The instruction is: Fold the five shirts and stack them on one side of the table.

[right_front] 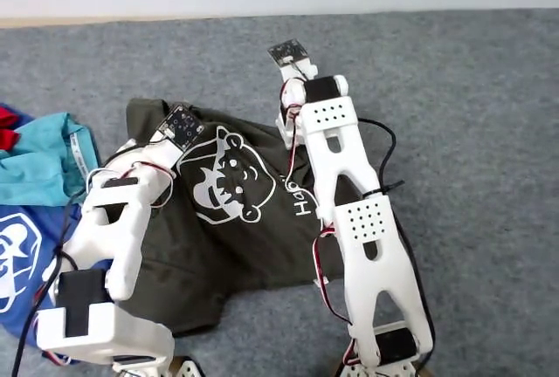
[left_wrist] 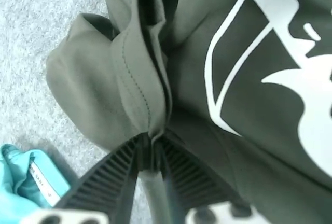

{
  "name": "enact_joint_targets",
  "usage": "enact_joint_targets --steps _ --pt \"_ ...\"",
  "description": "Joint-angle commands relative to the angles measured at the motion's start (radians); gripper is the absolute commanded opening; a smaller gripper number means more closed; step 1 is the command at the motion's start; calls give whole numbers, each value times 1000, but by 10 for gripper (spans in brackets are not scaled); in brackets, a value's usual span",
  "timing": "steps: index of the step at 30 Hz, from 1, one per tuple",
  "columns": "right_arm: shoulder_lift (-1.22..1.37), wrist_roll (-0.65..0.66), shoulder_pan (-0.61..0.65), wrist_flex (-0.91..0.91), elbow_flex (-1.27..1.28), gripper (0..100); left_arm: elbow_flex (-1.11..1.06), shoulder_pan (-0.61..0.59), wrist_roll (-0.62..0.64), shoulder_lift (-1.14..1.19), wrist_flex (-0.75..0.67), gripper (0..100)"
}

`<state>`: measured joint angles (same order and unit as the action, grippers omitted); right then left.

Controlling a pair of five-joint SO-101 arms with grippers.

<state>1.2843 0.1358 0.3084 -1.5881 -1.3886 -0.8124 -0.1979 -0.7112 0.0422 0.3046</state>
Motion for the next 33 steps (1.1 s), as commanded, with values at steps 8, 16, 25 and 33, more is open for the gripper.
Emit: enact_joint_targets --steps 8,16,25,33 --pt "-16 75 10 -7 -18 14 2 8 8 -40 -20 4" --pt "-140 115 4 -200 -236 10 7 55 15 -222 -14 4" --pt "-395 140 -70 -209 -219 10 10 51 178 -632 12 3" --pt "-743 189 -147 -206 212 10 180 48 176 -726 345 3"
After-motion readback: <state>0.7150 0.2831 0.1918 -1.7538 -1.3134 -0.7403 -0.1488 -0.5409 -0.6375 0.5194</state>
